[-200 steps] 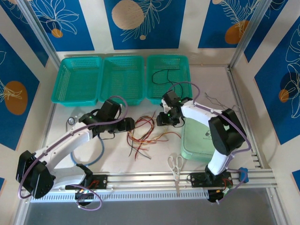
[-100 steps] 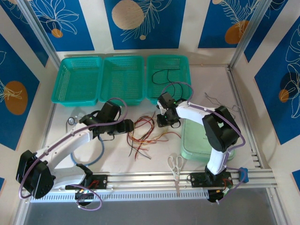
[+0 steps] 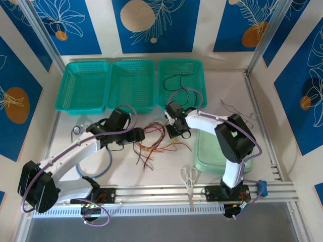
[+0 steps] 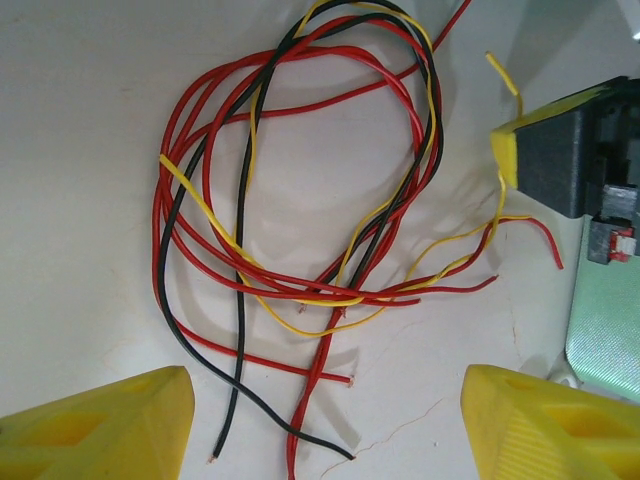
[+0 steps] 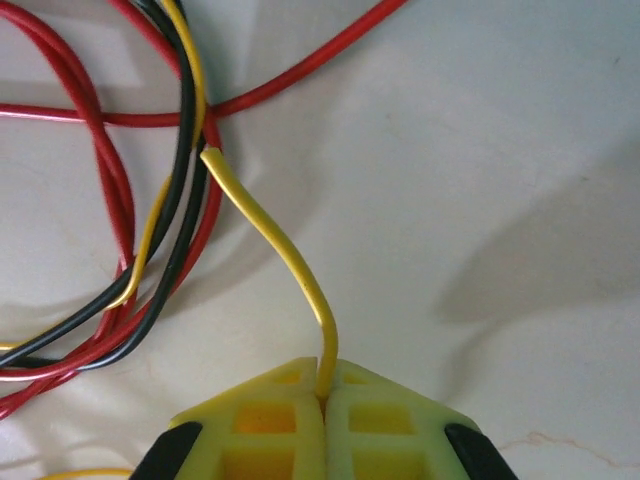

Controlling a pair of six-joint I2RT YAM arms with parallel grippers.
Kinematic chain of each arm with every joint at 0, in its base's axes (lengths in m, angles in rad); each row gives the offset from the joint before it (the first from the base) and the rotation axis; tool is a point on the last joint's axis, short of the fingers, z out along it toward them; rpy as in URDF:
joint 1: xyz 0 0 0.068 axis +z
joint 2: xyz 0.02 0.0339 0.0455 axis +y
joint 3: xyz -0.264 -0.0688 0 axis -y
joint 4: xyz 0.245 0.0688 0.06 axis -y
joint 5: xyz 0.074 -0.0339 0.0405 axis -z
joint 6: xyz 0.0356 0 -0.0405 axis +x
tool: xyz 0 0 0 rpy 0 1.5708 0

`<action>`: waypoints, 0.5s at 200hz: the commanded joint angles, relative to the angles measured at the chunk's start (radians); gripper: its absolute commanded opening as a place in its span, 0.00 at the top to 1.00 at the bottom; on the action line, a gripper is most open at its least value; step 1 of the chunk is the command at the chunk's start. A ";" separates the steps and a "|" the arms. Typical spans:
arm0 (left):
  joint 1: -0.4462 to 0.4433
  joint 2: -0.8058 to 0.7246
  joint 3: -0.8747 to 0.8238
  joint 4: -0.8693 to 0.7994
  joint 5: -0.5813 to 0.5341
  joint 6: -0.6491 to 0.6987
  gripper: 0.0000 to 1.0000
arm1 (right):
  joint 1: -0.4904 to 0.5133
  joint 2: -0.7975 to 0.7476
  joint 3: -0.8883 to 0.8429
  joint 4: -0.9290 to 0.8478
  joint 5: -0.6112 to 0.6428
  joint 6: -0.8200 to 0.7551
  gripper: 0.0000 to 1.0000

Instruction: Untangle the cables

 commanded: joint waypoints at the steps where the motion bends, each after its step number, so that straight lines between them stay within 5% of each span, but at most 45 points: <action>1: 0.011 0.014 0.017 0.000 0.026 0.001 0.29 | 0.021 -0.099 0.003 -0.013 0.087 -0.017 1.00; 100: 0.012 0.097 0.054 0.028 0.035 0.027 0.28 | 0.106 -0.386 0.018 -0.034 0.304 -0.271 1.00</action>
